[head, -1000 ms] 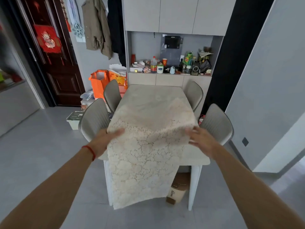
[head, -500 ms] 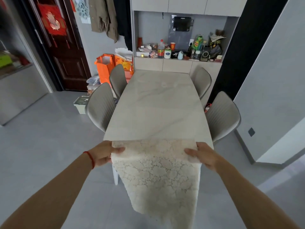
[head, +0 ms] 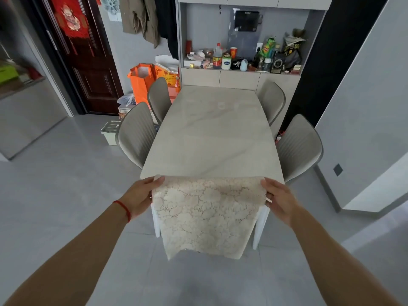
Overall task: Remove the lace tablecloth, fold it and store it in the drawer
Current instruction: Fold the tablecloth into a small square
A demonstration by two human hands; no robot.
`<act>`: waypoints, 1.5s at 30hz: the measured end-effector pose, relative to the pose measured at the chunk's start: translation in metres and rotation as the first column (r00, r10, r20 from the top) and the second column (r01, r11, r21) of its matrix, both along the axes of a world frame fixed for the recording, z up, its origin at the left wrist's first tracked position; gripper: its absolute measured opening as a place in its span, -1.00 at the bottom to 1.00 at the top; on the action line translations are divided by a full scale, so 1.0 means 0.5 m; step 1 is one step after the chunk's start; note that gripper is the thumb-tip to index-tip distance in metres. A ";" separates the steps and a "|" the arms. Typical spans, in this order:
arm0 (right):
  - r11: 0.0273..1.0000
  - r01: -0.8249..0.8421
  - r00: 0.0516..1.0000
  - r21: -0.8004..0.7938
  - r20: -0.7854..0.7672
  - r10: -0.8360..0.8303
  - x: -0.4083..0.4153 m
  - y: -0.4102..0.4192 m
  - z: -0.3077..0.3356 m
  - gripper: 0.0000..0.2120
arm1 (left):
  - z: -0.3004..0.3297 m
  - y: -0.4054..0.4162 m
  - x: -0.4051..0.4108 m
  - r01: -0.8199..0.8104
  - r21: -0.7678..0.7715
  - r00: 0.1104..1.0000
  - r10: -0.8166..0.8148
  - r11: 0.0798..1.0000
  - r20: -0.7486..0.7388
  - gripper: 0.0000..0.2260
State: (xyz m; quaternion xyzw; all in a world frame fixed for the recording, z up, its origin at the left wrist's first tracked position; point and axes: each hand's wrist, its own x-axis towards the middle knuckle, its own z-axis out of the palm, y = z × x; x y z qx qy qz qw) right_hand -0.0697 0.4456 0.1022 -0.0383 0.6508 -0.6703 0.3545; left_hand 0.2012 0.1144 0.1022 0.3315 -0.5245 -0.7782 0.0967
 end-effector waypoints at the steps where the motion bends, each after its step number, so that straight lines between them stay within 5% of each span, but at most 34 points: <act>1: 1.000 -0.012 1.000 0.013 -0.021 0.012 -0.004 0.000 0.003 -0.74 | 0.004 0.002 0.006 0.063 -0.017 0.998 -0.063 0.998 0.020 -0.61; 3: 0.953 -0.102 0.969 0.284 -0.189 0.160 -0.002 -0.004 0.011 -0.70 | 0.001 0.009 0.016 0.142 -0.083 0.984 -0.132 0.986 0.119 -0.43; 5: 0.920 -0.034 0.948 0.390 -0.279 0.153 -0.005 -0.013 0.016 -0.70 | 0.002 0.015 0.014 0.066 -0.097 0.990 -0.053 0.993 0.131 -0.36; 9: 0.993 0.023 0.989 0.112 -0.146 -0.006 -0.009 -0.014 0.044 -0.58 | 0.028 -0.002 -0.005 -0.207 -0.045 0.978 0.206 0.977 -0.039 -0.57; 11: 0.968 -0.069 0.981 0.241 -0.162 0.111 -0.002 -0.013 0.047 -0.53 | 0.037 -0.009 -0.015 -0.247 -0.038 0.968 0.245 0.968 -0.056 -0.61; 14: 0.969 0.000 0.975 0.247 -0.214 0.054 -0.005 -0.023 0.044 -0.50 | 0.050 -0.016 -0.028 -0.153 -0.066 0.986 0.148 0.986 -0.077 -0.51; 17: 0.985 0.071 0.975 0.158 -0.218 -0.035 -0.018 -0.031 0.059 -0.57 | 0.069 -0.024 -0.027 0.039 -0.252 0.997 -0.053 0.967 -0.048 -0.30; 19: 0.993 0.025 0.977 0.119 -0.213 0.001 -0.036 -0.038 0.075 -0.64 | 0.079 -0.032 -0.029 0.035 -0.329 0.999 -0.043 0.944 -0.016 -0.21; 26: 0.994 -0.040 0.939 0.098 -0.335 0.071 -0.082 -0.051 0.140 -0.70 | 0.150 -0.044 -0.066 -0.119 -0.285 0.993 0.112 0.951 -0.044 -0.58; 29: 0.997 0.007 0.931 0.077 -0.364 0.022 -0.095 -0.060 0.162 -0.73 | 0.170 -0.042 -0.066 0.035 -0.238 0.999 -0.035 0.971 0.002 -0.53; 32: 0.996 0.015 0.915 0.083 -0.402 0.020 -0.112 -0.061 0.186 -0.78 | 0.184 -0.033 -0.069 0.052 -0.347 0.998 -0.035 0.936 0.053 -0.46; 38: 0.986 -0.099 0.835 0.131 -0.529 0.154 -0.117 -0.051 0.237 -0.69 | 0.231 -0.050 -0.094 -0.019 -0.399 0.997 0.048 0.917 0.064 -0.64; 45: 0.968 0.014 0.716 0.252 -0.678 0.166 -0.113 -0.053 0.268 -0.72 | 0.272 -0.064 -0.107 -0.039 -0.573 0.998 0.063 0.818 0.021 -0.74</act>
